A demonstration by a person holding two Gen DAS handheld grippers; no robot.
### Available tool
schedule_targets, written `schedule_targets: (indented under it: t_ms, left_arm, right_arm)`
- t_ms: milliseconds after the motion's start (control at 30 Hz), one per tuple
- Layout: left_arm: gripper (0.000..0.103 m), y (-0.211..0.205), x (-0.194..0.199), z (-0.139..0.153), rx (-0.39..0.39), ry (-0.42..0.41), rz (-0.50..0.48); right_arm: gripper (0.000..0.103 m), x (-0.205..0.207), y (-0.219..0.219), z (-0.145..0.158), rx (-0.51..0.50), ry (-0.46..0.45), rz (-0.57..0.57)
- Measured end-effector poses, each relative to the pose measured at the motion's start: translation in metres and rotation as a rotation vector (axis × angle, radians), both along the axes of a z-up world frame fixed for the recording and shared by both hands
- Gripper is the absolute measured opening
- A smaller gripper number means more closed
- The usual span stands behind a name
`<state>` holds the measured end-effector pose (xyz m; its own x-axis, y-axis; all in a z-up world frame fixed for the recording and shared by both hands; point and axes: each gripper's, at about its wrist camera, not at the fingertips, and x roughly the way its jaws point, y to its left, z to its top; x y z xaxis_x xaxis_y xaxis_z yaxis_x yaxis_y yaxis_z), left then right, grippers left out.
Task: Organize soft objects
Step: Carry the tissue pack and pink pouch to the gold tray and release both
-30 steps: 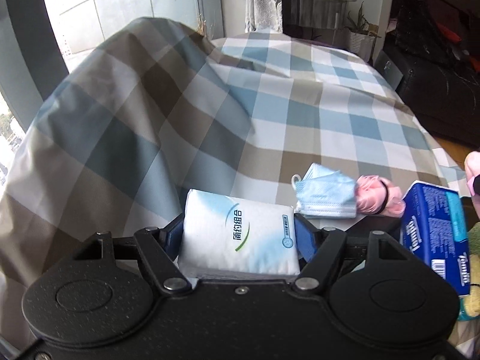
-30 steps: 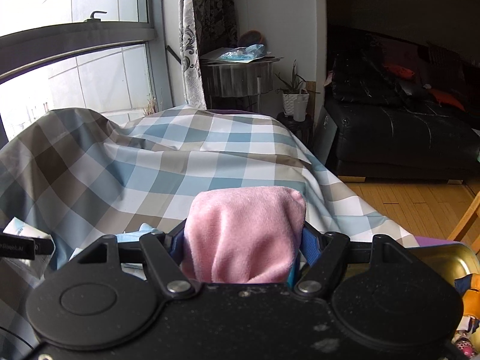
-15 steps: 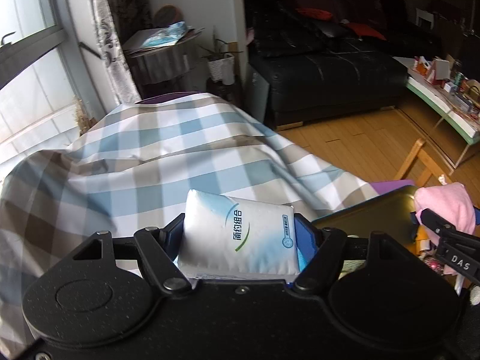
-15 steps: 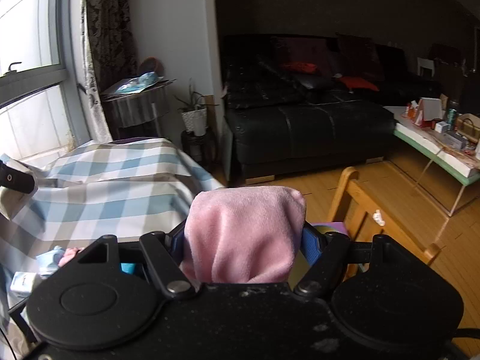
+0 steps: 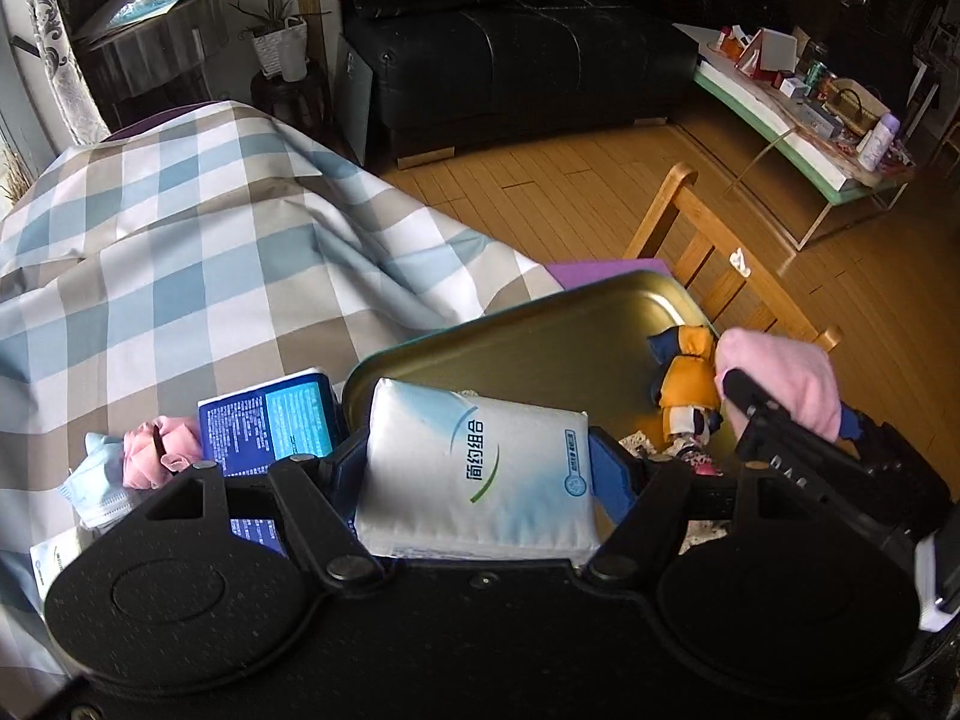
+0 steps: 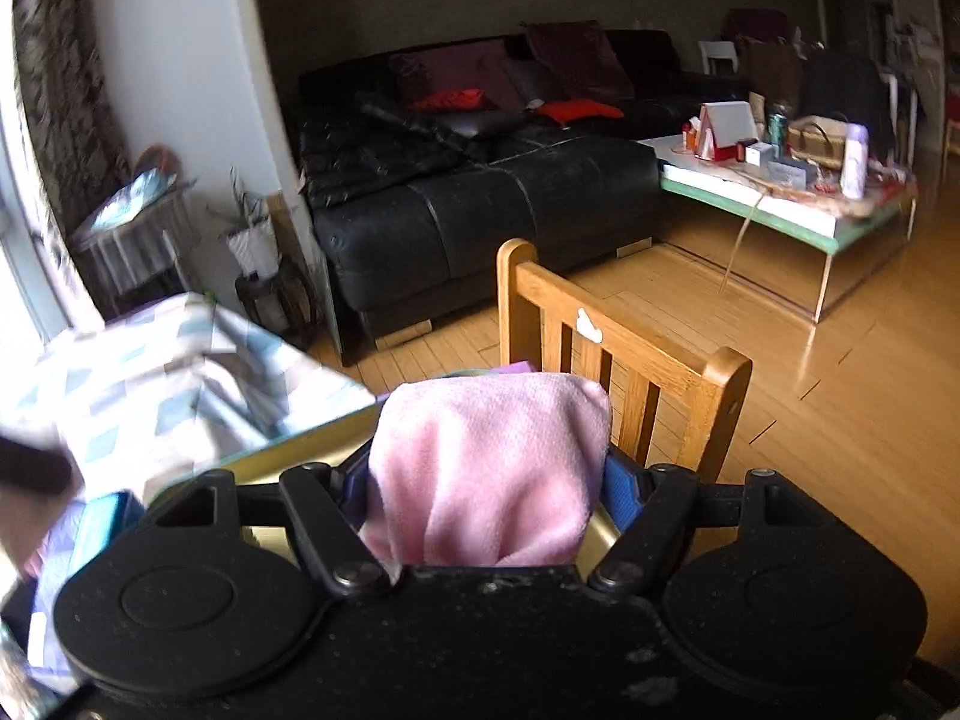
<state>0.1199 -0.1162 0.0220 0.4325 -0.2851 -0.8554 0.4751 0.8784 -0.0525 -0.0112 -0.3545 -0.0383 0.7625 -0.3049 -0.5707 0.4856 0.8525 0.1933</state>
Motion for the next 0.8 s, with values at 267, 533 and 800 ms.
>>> schedule_targets:
  t_ms: [267,533,800]
  left_arm:
    - [0.069,-0.005,-0.001,-0.006,-0.036,0.023,0.0]
    - [0.085,-0.005,-0.007,0.005,-0.057,-0.051,-0.026]
    - [0.085,0.01,-0.01,0.005,-0.028,-0.079,-0.012]
  right_arm:
    - [0.072,0.016,0.02,-0.002,-0.058,0.025,0.047]
    - [0.072,0.016,0.02,0.0,-0.056,0.044,0.054]
    - [0.072,0.022,0.026,-0.001,-0.083,0.063,0.083]
